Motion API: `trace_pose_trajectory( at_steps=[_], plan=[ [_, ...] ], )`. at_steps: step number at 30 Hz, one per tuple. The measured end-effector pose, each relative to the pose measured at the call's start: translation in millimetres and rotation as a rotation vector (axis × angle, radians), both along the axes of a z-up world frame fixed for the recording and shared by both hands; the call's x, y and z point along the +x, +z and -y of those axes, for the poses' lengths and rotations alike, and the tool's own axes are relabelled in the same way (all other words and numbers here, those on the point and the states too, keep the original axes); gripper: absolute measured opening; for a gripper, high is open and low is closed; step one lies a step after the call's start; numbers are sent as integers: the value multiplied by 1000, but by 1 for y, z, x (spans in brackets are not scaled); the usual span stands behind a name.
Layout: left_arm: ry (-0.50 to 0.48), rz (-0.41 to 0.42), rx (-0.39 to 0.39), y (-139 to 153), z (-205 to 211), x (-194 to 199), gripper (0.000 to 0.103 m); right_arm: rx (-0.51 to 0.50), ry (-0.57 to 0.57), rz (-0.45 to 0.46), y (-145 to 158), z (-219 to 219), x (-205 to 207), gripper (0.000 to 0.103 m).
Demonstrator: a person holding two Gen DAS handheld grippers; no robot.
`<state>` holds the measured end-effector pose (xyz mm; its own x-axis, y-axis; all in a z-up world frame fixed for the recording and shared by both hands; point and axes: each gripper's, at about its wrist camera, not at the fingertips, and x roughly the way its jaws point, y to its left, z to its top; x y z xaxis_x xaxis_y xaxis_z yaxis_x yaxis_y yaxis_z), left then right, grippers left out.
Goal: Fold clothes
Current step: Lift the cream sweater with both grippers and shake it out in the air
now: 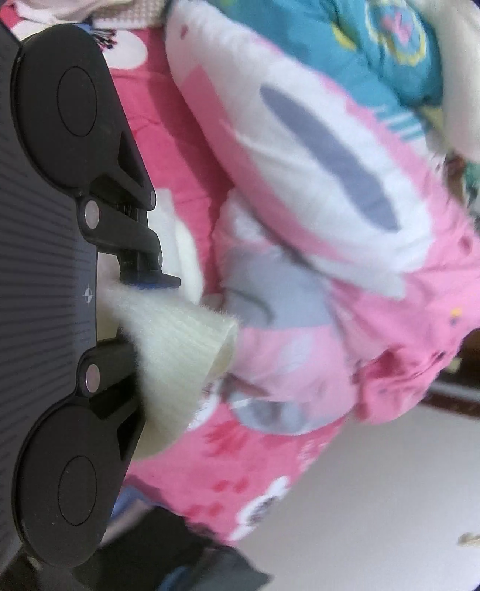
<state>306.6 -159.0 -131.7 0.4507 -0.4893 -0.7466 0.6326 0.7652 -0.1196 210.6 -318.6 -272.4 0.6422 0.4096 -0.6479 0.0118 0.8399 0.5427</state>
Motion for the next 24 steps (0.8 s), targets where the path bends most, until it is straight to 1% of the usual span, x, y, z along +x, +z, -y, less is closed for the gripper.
trace_pose_trajectory(
  at_steps=[1,5,7,9,11,14,20,21,22,23,24],
  plan=[
    [15,3,-19,8,-3,-2,5,-10,-16,11,2,-7,1,74],
    [67,17,-103,38,-18,-13,5,17,-70,16,9,-29,-1,76],
    [82,29,-145,54,-27,-21,5,-3,-92,36,19,-47,-8,77],
    [88,41,-180,70,-35,-30,5,-24,-115,57,29,-65,-15,79],
    [93,59,-210,85,-43,-42,5,-44,-137,77,39,-83,-22,88],
    [110,69,-240,98,-52,-56,5,-75,-170,108,54,-110,-32,97],
    [154,47,-322,115,-76,-82,5,-147,-242,163,83,-163,-52,98],
    [162,44,-334,118,-80,-85,5,-197,-275,146,82,-169,-52,98],
    [170,42,-346,121,-85,-89,5,-228,-303,128,79,-168,-51,94],
    [181,42,-352,124,-90,-91,5,-259,-331,111,76,-168,-51,79],
    [192,42,-357,126,-96,-93,5,-281,-359,94,74,-165,-52,68]
  ],
)
